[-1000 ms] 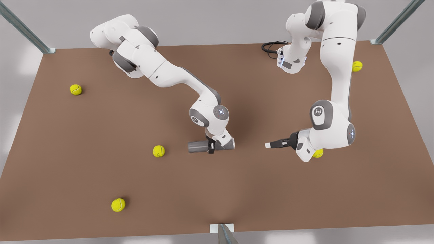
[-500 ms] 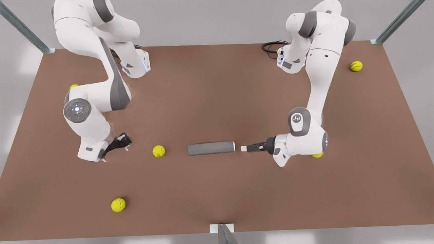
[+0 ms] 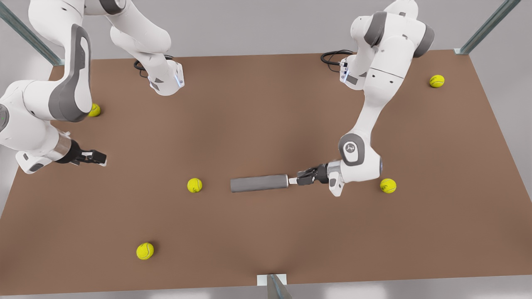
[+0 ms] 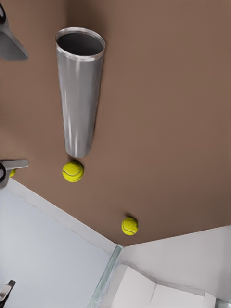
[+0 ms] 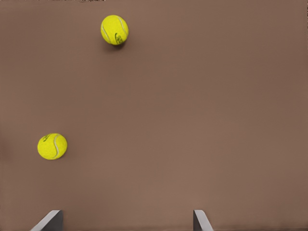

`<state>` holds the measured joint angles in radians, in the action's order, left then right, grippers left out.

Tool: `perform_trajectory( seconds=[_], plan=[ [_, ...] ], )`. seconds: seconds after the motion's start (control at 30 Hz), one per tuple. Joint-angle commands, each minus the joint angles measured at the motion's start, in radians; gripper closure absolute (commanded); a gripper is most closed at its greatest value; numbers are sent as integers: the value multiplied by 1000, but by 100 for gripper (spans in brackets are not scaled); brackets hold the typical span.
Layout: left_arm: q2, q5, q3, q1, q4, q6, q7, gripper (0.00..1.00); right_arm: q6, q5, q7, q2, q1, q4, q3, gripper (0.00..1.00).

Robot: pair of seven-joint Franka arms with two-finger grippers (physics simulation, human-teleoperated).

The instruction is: Put the tennis tube upright

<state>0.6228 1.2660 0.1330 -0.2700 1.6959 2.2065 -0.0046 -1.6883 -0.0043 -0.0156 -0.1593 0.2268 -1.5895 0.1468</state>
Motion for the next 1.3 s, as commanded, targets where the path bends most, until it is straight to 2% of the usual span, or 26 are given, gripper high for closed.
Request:
perform_trajectory(
  seconds=[0.0,0.37,0.67,1.27],
  plan=[
    [15,46,0,2,-12,53,285,0,-1,13,-188,0,-4,2,0,0],
    [77,47,0,2,-18,58,535,0,4,17,-187,-5,-1,5,0,0],
    [20,133,5,-28,74,85,564,0,4,17,-184,-6,5,6,0,0],
    [115,289,5,-55,34,102,710,0,2,18,-165,-9,12,6,0,0]
  ],
)
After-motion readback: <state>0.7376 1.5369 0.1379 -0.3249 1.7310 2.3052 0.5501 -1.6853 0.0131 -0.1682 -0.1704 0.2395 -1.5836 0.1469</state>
